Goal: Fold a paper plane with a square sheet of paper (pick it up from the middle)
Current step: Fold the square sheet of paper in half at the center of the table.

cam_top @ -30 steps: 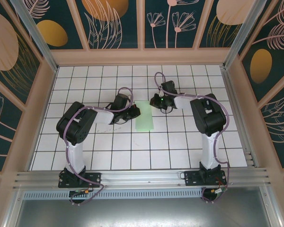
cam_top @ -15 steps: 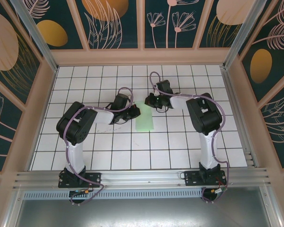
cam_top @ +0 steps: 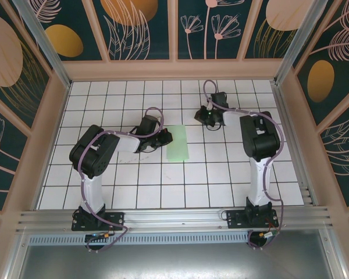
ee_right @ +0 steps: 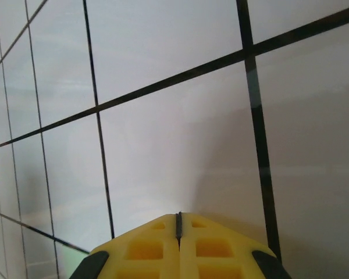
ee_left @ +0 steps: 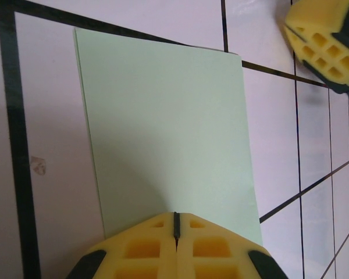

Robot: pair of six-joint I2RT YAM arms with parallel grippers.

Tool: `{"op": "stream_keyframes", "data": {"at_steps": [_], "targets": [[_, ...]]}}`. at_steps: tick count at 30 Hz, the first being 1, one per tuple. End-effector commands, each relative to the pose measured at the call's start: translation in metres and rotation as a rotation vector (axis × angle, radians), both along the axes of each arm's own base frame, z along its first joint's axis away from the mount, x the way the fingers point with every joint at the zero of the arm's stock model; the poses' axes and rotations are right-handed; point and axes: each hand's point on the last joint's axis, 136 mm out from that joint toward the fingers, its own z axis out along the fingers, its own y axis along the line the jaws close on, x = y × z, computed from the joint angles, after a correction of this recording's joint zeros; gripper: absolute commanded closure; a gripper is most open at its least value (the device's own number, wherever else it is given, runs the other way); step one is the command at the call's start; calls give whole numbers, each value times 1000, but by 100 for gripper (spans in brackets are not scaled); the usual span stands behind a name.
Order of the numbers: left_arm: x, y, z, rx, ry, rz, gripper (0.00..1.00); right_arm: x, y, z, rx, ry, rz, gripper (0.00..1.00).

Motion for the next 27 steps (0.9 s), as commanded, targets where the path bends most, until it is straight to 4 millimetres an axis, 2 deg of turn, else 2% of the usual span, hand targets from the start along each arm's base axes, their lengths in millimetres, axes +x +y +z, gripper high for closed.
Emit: {"op": "stream_keyframes", "data": {"at_steps": [1, 4, 6, 11, 20, 27], "targets": [[-59, 63, -106, 314, 276, 46, 100, -35, 39, 38, 45, -50, 134, 100], [-57, 63, -104, 314, 270, 46, 100, -74, 59, 27, 58, 1, 209, 100], [-57, 63, -104, 319, 268, 45, 100, -94, 65, 19, 65, 32, 231, 100], [-55, 63, -104, 323, 264, 47, 100, -130, 75, 5, 63, 97, 272, 100], [-55, 65, -107, 330, 275, 65, 100, -170, 69, -19, 14, 182, 326, 100], [-55, 69, -110, 342, 280, 92, 100, -214, 49, -20, -27, 215, 402, 100]]}}
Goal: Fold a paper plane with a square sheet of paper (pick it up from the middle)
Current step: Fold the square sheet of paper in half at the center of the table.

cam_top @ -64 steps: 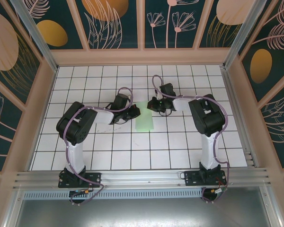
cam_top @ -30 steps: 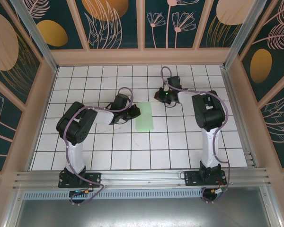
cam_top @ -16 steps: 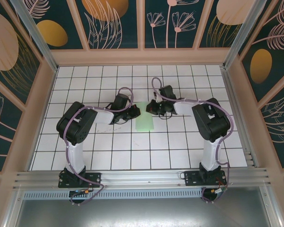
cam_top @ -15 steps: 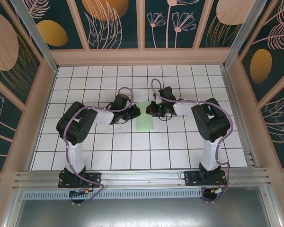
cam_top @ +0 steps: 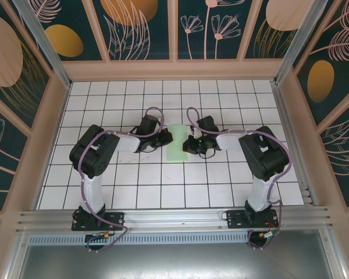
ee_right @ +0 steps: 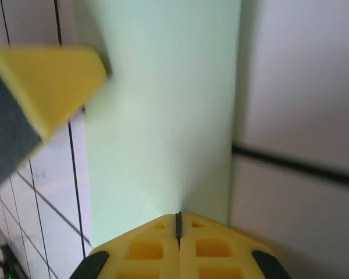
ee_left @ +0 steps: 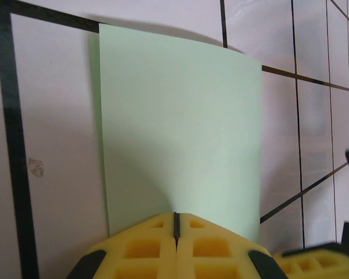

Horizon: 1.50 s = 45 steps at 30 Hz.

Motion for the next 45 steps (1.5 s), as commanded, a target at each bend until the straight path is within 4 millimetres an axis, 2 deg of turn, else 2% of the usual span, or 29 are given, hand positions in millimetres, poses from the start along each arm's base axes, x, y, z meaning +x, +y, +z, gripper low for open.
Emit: {"op": "stream_keyframes", "data": {"at_steps": [1, 6, 8, 11, 13, 15, 16, 17, 18, 21, 25, 27, 29, 34, 40, 45], "targets": [[-56, 70, -110, 336, 282, 100, 100, -42, -11, -4, -31, 64, 84, 100], [-54, 68, -107, 324, 273, 98, 100, -72, -22, -9, -72, 90, 134, 100], [-51, 62, -100, 293, 255, 86, 100, -70, -28, -6, -103, 67, 125, 100], [-36, 47, -76, 236, 190, 55, 100, -45, -26, 19, -102, -31, 83, 100], [-18, 31, -43, 177, 112, 28, 99, -22, -19, 42, -75, -116, 34, 100], [-8, 22, -12, 128, 51, 12, 87, -3, -13, 57, -57, -176, -16, 100], [5, 13, 15, 92, -9, 7, 79, 6, -11, 64, -46, -201, -43, 100], [10, 10, 31, 72, -38, 6, 72, 13, -9, 68, -35, -217, -64, 99], [15, 8, 46, 56, -68, 10, 65, 29, -15, 73, -17, -235, -111, 97], [20, 12, 72, 36, -111, 35, 50, 53, -15, 78, 9, -244, -177, 89], [16, 35, 74, 36, -105, 106, 31, 75, -9, 74, 35, -239, -199, 81], [9, 49, 70, 33, -94, 136, 16, 83, -3, 69, 39, -225, -192, 78], [2, 59, 75, 22, -113, 152, 2, 86, 2, 63, 44, -202, -182, 77], [-17, 67, 82, -10, -134, 157, 1, 89, 11, 48, 64, -144, -173, 76], [-36, 53, 83, -137, -38, 116, 5, 84, 12, 27, 55, -80, -174, 76], [-51, 45, 73, -202, 58, 98, 10, 81, 5, 10, 21, -32, -197, 76]]}}
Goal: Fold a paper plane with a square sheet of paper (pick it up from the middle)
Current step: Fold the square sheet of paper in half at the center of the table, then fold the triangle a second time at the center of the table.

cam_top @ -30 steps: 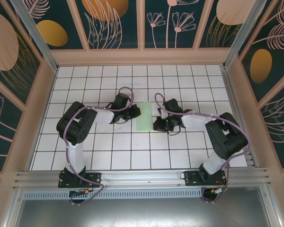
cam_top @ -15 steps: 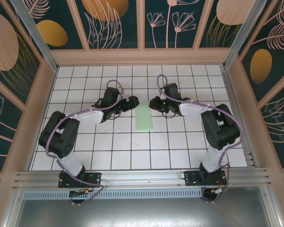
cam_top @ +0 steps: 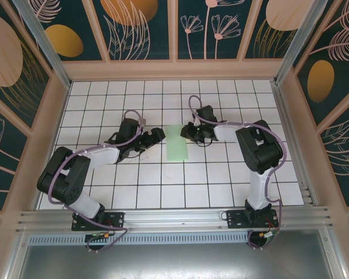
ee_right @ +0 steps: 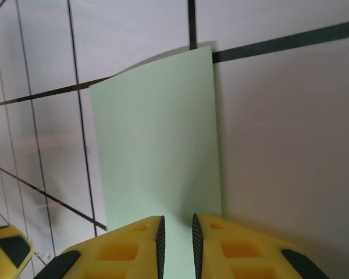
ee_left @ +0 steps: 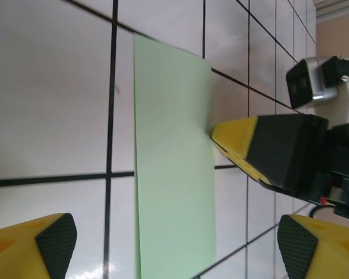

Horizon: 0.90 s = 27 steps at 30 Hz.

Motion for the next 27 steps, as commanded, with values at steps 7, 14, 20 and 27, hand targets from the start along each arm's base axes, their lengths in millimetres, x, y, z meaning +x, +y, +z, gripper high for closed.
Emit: {"op": "stream_keyframes", "data": {"at_steps": [7, 14, 20, 27], "targets": [[-26, -27, -9, -104, 134, -75, 16, -2, -13, -23, -27, 98, -60, 77], [-33, -45, -13, -164, 170, -125, 30, -7, -20, -28, -23, 122, -77, 77], [-34, -49, -23, -170, 216, -129, 37, -7, -18, -27, -8, 122, -72, 77], [-36, -59, -24, -256, 249, -138, 52, -6, -13, -15, 30, 100, -60, 77]]}}
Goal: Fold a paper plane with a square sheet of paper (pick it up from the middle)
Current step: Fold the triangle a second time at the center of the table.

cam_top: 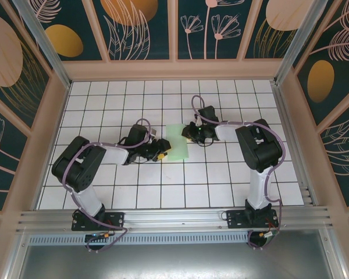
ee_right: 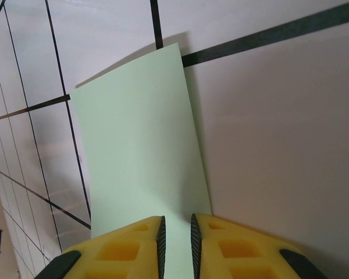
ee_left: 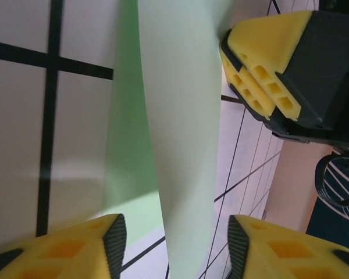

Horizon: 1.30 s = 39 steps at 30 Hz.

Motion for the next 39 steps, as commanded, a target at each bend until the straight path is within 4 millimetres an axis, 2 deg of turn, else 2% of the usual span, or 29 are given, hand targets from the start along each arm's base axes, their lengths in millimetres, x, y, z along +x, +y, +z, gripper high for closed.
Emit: {"op": "stream_keyframes", "data": {"at_steps": [1, 4, 8, 12, 16, 23, 27, 32, 35, 37, 39], "targets": [[2, -12, 12, -82, -8, -16, 54, -8, -8, -8, -6, 43, -15, 77], [3, -13, 9, -91, 0, -13, 64, -8, -3, 3, 31, 24, -2, 77], [5, -13, -2, -70, 8, -9, 84, -5, -1, 27, 65, -35, 9, 77], [8, -1, -23, 73, -24, -34, 99, -5, -8, 51, 72, -117, 15, 75], [11, 14, -28, 165, -65, -57, 100, -15, -7, 60, 76, -155, 56, 74], [17, 24, -19, 201, -103, -82, 100, -45, 16, 43, 70, -107, 149, 82], [18, 18, -15, 162, -101, -89, 100, -51, 18, 33, 65, -83, 152, 84], [16, 6, -6, 78, -105, -108, 100, -46, 11, 43, 31, -124, 117, 84], [13, -1, -2, 53, -110, -121, 100, -44, 6, 50, 8, -149, 102, 79], [12, -6, -2, 49, -108, -129, 99, -46, 7, 50, 5, -143, 109, 77], [11, -9, -4, 45, -102, -127, 99, -49, 5, 41, -10, -115, 111, 78]]}}
